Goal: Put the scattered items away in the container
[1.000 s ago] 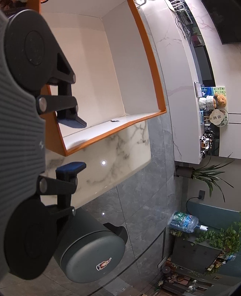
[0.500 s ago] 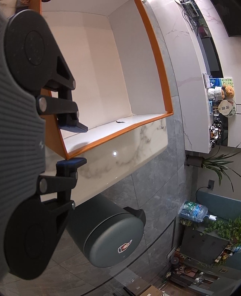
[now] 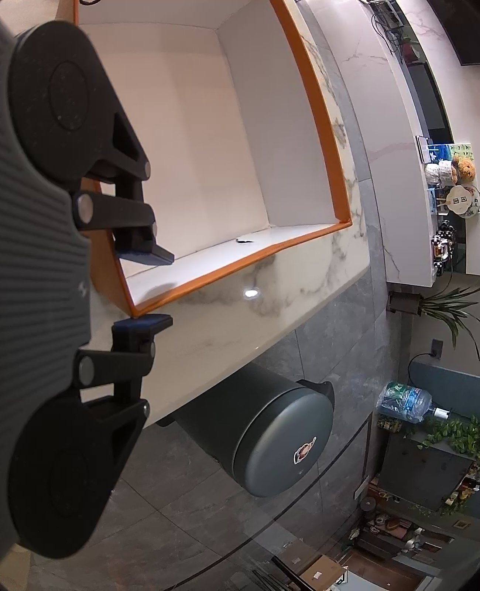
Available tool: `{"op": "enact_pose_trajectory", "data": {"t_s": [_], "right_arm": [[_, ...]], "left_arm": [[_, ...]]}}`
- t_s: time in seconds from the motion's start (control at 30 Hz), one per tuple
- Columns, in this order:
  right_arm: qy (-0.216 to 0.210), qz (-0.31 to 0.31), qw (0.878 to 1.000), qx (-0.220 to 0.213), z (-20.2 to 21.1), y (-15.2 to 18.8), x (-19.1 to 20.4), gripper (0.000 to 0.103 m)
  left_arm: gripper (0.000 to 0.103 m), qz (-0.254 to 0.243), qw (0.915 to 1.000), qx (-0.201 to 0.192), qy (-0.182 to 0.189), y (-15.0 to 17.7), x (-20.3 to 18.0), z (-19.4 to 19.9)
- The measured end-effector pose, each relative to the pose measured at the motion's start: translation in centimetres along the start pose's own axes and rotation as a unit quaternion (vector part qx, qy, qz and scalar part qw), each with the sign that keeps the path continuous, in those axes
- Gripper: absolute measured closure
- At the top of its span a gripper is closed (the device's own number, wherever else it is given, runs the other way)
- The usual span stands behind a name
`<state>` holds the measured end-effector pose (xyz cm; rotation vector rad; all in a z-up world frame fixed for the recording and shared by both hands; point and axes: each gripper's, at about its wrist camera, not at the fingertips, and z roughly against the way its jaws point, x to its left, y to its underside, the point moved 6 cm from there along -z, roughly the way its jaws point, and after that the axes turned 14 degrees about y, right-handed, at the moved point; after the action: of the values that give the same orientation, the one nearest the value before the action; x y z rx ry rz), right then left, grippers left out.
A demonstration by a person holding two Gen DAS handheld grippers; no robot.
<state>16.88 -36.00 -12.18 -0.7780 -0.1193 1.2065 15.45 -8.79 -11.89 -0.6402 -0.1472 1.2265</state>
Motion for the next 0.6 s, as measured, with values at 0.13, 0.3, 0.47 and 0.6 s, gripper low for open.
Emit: {"op": "enact_pose_trajectory", "data": {"t_s": [0.13, 0.3, 0.47, 0.6], "right_arm": [[-0.001, 0.009, 1.000, -0.010, 0.3, 0.2, -0.1, 0.069], [0.004, 0.011, 0.998, -0.054, 2.8, -0.1, -0.3, 0.033], [-0.040, -0.002, 0.995, -0.090, 6.8, -0.1, 0.4, 0.032], [-0.109, 0.003, 0.984, -0.144, 11.2, 0.3, 3.1, 0.025]], "left_arm": [[0.077, 0.007, 0.9999, -0.011, -0.001, 0.1, -0.2, 0.2], [0.033, -0.003, 0.9990, -0.042, -0.013, 0.4, -0.4, 2.4], [0.033, 0.009, 0.9963, -0.082, -0.022, 1.4, 0.7, 5.9], [0.033, 0.024, 0.9915, -0.119, -0.047, 3.0, 2.7, 8.8]]}}
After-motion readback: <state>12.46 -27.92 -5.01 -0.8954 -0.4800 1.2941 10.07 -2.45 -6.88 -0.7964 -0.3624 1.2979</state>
